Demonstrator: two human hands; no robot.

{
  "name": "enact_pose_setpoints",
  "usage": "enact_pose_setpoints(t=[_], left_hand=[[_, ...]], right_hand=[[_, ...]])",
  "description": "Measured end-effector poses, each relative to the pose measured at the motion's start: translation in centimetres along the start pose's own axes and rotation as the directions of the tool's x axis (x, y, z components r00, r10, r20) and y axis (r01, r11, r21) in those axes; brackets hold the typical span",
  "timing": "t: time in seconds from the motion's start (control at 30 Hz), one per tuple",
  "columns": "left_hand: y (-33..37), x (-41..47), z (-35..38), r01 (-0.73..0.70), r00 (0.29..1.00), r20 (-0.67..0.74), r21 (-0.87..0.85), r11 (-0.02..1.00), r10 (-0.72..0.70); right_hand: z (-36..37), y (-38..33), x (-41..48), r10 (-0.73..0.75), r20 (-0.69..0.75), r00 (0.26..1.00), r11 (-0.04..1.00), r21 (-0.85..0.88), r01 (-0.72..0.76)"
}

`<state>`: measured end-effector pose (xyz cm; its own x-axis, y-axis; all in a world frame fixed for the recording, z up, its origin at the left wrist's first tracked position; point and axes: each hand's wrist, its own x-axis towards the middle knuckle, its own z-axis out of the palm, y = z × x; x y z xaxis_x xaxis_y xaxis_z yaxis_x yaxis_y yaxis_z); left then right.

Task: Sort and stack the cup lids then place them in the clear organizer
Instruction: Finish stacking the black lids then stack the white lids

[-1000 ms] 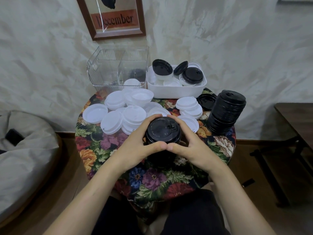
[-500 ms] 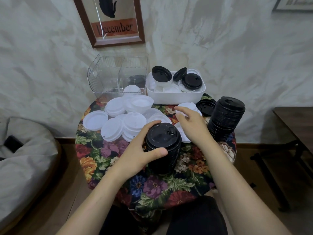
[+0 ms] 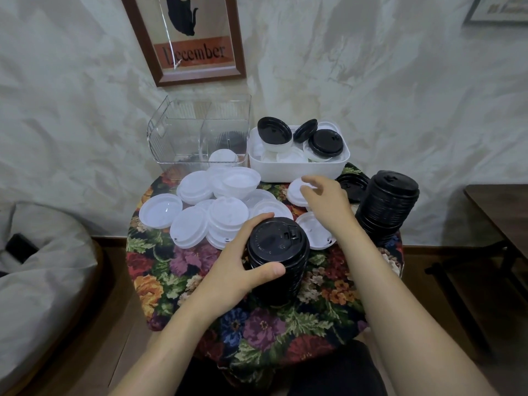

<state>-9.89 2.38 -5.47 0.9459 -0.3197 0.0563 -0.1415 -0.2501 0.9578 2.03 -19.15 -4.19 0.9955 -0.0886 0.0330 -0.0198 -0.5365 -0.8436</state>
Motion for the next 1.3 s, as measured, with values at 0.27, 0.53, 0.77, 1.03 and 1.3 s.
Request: enact_pose_setpoints(t=[0.27, 0.53, 0.77, 1.03, 1.3], left_hand=[[0.0, 0.0, 0.0, 0.0, 1.0, 0.0, -0.008, 1.0, 0.0], [-0.3, 0.1, 0.0, 0.001, 1.0, -0.005, -0.014, 1.0, -0.001], [-0.5, 0.2, 0.1, -0.003, 1.0, -0.008, -0.012, 1.0, 0.003], [-0.6, 0.2, 0.1, -0.002, 1.0, -0.012, -0.012, 1.0, 0.002], [-0.5, 0.2, 0.1, -0.004, 1.0, -0.009, -0.008, 1.0, 0.004]], right_hand=[[0.6, 1.8, 0.4, -0.149, -0.159, 0.976, 0.93, -0.358, 0.084], [0.7, 2.4, 1.2, 0.007, -0.118, 0.993, 0.93, -0.364, -0.049], [1.0, 2.3, 0.7, -0.01, -0.109, 0.994, 0.978, -0.208, -0.013], [1.0, 3.3, 1.7, -0.015, -0.158, 0.987, 0.897, -0.438, -0.057], [1.8, 3.4, 2.4, 0.073, -0.148, 0.986, 0.909, -0.396, -0.127]])
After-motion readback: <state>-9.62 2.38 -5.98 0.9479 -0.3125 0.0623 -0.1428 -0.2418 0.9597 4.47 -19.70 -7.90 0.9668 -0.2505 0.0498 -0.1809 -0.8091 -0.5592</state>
